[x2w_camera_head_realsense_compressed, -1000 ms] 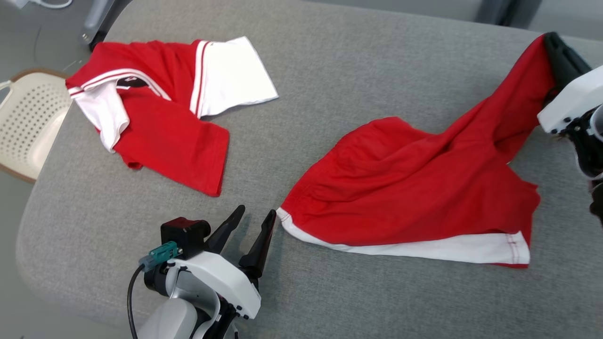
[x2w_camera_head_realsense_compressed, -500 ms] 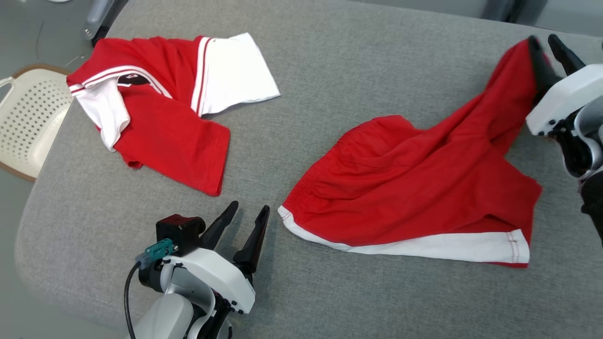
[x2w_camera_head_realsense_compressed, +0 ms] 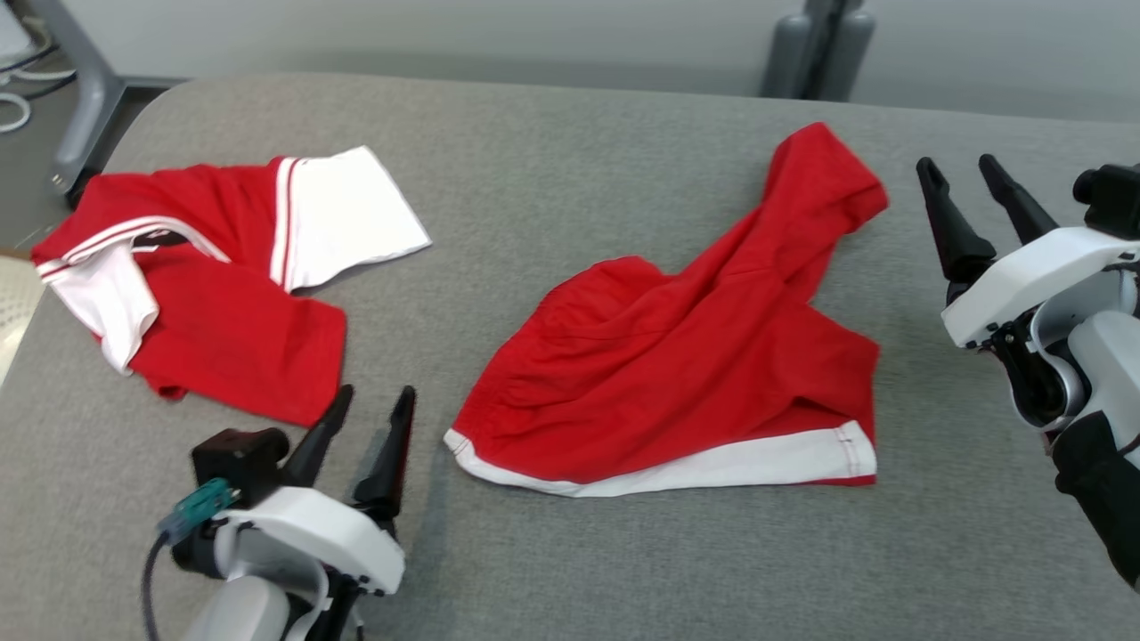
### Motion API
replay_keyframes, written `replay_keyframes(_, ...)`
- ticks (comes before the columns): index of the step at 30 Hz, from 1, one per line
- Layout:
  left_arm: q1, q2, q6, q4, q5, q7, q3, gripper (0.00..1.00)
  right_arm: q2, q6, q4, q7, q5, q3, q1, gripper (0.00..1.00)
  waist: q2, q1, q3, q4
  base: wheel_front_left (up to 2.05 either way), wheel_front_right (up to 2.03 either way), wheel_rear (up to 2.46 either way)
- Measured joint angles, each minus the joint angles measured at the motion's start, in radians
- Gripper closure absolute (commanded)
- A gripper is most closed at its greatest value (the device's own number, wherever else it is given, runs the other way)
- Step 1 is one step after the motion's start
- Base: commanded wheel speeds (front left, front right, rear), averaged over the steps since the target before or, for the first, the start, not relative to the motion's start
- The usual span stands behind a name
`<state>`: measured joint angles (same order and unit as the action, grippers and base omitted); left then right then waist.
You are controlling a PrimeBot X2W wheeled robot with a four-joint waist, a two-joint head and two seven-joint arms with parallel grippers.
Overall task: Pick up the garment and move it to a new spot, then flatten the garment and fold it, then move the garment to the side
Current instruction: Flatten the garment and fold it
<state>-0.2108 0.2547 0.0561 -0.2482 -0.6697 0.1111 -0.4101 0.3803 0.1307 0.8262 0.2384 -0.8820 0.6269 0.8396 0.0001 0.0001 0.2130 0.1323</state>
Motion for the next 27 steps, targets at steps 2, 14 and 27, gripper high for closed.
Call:
replay_keyframes(2,0.021,0.019,0.016,0.017,-0.001,0.02,0.023,0.0,0.002,0.0,-0.036,0.01,-0.016,-0.002,-0.021,0.0,0.0,0.0,-0.016,-0.024,0.0,0.0,0.0)
replay_keyframes(14,0.113,0.071,0.079,0.123,0.018,0.101,0.085,0.0,-0.029,0.0,-0.279,0.021,0.155,-0.283,-0.305,0.0,0.0,-0.0001,-0.089,-0.102,0.0,0.0,0.0)
replay_keyframes(27,0.21,0.082,0.109,0.165,0.019,0.128,0.118,0.0,-0.194,0.0,-0.552,0.021,0.365,-0.47,-0.656,0.0,0.0,0.0,-0.136,-0.115,0.0,0.0,0.0)
